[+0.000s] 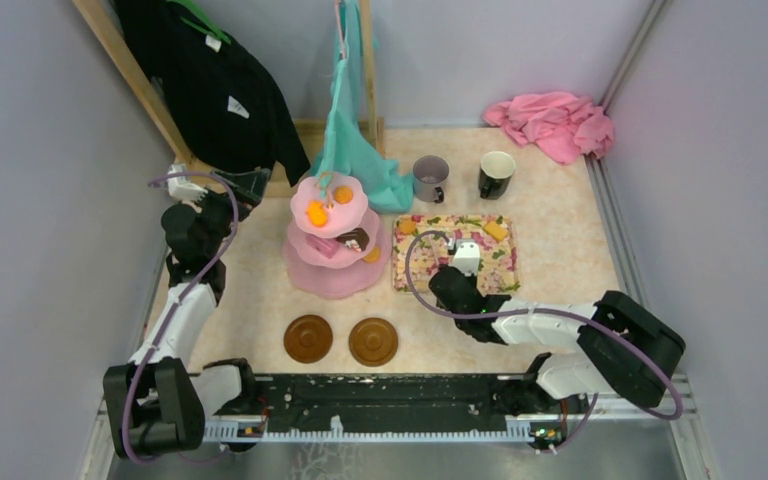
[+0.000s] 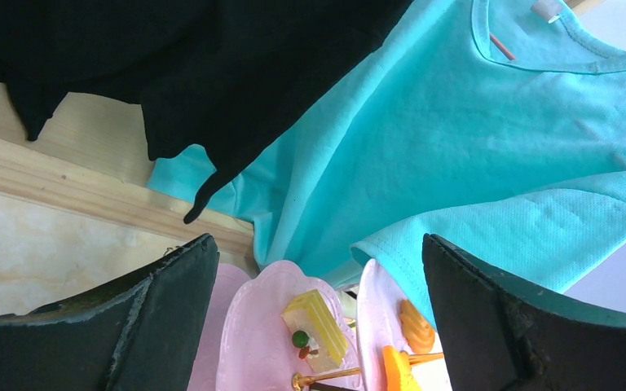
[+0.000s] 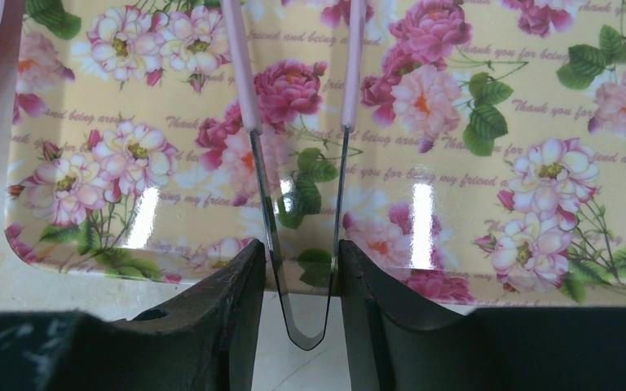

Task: Serve the afternoon tea
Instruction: Place the clamp on the tray.

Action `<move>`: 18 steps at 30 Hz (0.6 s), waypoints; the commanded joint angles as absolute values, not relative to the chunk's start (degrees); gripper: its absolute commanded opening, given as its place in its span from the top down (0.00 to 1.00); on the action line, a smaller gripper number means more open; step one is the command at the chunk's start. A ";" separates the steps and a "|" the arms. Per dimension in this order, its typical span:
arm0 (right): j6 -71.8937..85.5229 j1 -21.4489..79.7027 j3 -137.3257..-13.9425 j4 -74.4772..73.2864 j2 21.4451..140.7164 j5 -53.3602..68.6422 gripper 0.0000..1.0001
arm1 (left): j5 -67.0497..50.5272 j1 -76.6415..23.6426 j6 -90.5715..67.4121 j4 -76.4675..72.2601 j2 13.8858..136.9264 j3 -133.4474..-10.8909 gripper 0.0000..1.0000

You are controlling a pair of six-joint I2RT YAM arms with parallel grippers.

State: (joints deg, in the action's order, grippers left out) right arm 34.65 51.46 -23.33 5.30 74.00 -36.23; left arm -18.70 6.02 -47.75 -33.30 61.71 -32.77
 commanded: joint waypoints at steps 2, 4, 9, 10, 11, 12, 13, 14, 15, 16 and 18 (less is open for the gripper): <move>36.73 51.43 -24.53 6.73 73.40 -36.24 0.58 | -19.38 5.33 -47.28 -34.45 61.28 -32.69 0.01; 36.30 51.42 -24.73 6.31 72.78 -36.60 0.57 | -19.24 5.21 -47.21 -34.45 61.26 -32.70 0.01; 34.21 51.42 -26.87 4.50 71.72 -37.76 0.54 | -19.11 5.26 -47.20 -34.50 61.55 -32.77 0.01; 33.54 51.42 -27.28 4.34 71.78 -38.33 0.53 | -19.07 5.27 -47.20 -34.58 61.65 -32.78 0.01; 32.98 51.42 -27.74 4.17 71.95 -38.82 0.52 | -19.02 5.24 -47.20 -34.55 61.69 -32.78 0.01; 32.50 51.23 -28.12 4.20 72.21 -39.31 0.52 | -19.05 5.23 -47.14 -34.55 61.70 -32.76 0.01; 32.00 50.93 -28.40 4.47 72.51 -39.44 0.52 | -18.99 5.20 -47.09 -34.48 61.70 -32.78 0.01; 31.61 50.39 -28.54 5.05 72.84 -39.31 0.51 | -18.85 5.22 -47.03 -34.49 61.77 -32.74 0.01; 31.13 49.71 -28.48 5.85 73.20 -38.75 0.51 | -18.87 5.22 -46.96 -34.38 61.79 -32.70 0.01; 30.71 49.14 -28.44 6.60 73.42 -38.30 0.51 | -18.76 5.25 -46.87 -34.39 61.83 -32.74 0.01; 29.48 47.91 -28.33 8.63 73.85 -37.52 0.51 | -18.76 5.24 -46.91 -34.37 62.03 -32.78 0.01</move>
